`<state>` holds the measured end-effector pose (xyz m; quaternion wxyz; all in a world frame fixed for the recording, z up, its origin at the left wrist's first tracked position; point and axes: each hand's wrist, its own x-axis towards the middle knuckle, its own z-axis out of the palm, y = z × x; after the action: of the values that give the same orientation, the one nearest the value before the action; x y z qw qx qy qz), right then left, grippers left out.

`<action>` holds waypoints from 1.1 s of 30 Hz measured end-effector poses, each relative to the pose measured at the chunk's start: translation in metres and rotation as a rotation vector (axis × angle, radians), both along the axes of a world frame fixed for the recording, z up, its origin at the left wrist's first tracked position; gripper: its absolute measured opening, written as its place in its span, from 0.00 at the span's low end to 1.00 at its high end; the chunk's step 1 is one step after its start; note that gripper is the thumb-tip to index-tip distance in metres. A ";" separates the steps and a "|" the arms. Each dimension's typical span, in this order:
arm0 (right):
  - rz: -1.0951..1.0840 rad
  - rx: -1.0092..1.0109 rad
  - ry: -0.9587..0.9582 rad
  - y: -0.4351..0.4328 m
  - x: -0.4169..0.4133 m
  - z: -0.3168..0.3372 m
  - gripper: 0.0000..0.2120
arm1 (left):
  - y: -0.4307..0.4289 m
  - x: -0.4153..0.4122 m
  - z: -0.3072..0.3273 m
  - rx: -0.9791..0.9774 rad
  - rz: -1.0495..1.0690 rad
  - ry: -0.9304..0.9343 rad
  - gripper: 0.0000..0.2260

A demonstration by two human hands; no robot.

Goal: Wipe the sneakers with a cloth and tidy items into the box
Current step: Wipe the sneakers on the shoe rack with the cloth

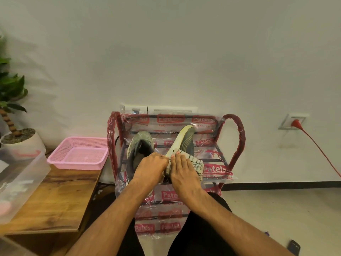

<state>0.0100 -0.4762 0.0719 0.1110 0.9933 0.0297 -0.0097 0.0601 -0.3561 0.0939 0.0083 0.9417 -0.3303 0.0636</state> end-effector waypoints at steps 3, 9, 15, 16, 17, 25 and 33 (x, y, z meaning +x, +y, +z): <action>0.039 -0.015 -0.008 -0.009 -0.001 -0.002 0.37 | 0.000 -0.001 0.000 -0.003 -0.005 0.006 0.23; -0.005 0.058 -0.008 -0.033 0.034 0.015 0.40 | 0.000 -0.003 0.000 0.014 0.022 0.011 0.22; 0.054 0.300 -0.033 -0.048 0.015 0.001 0.40 | -0.002 -0.004 -0.001 0.033 0.010 -0.015 0.21; 0.062 0.306 -0.054 -0.048 0.008 -0.003 0.39 | -0.003 -0.005 -0.001 0.032 0.006 -0.020 0.21; 0.073 0.308 -0.069 -0.047 0.001 -0.006 0.38 | -0.004 -0.005 0.000 0.033 0.007 -0.026 0.20; -0.014 0.279 -0.002 -0.052 -0.003 -0.008 0.38 | -0.010 -0.009 0.000 0.048 -0.004 -0.071 0.19; -0.037 0.588 0.035 -0.038 -0.015 -0.003 0.34 | -0.007 -0.004 0.000 0.093 0.052 -0.038 0.21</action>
<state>-0.0047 -0.5145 0.0694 -0.1824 0.9829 0.0151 -0.0197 0.0558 -0.3626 0.0938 -0.0437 0.9479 -0.3086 0.0663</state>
